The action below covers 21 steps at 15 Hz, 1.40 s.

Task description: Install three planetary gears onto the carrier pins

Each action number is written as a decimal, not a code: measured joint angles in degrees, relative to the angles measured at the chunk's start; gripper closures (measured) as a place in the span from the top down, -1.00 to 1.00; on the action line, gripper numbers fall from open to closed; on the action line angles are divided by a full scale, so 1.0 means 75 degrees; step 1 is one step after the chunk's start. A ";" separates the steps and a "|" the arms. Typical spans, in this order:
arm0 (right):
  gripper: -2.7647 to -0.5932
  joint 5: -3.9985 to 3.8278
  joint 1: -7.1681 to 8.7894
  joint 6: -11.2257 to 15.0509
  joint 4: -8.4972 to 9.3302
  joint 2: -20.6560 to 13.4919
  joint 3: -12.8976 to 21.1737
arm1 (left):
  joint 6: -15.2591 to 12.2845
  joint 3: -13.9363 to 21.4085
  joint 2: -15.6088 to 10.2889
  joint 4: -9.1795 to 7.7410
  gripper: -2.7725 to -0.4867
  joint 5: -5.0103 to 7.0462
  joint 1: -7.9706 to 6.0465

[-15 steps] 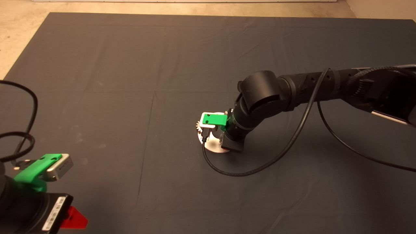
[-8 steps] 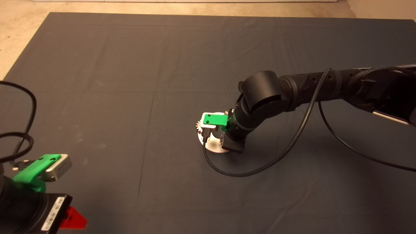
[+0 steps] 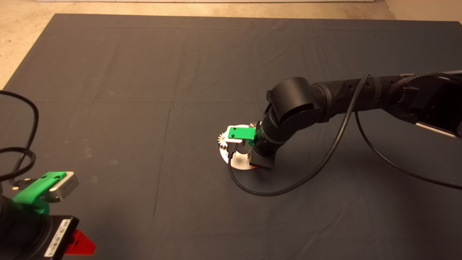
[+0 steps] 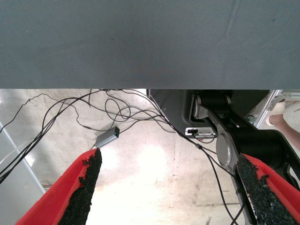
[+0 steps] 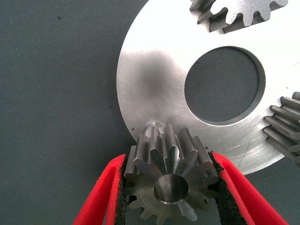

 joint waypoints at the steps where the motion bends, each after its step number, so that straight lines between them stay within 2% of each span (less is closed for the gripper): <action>1: -0.56 -0.0024 0.0003 0.0000 0.0011 0.0000 0.0000 | 0.0000 0.0000 -0.0002 -0.0003 0.36 0.0000 0.0000; 9: -0.56 -0.0062 0.0085 0.0005 0.0172 0.0154 0.0000 | 0.0000 0.0000 -0.0021 -0.0003 0.36 0.0000 0.0000; 10: -0.56 -0.0041 0.0088 0.0008 0.0176 0.0174 0.0003 | 0.0000 0.0000 -0.0021 -0.0003 0.36 0.0000 0.0000; 21: -0.56 -0.0065 0.0087 0.0015 0.0179 0.0192 0.0026 | 0.0000 0.0000 -0.0021 -0.0003 0.36 0.0000 0.0000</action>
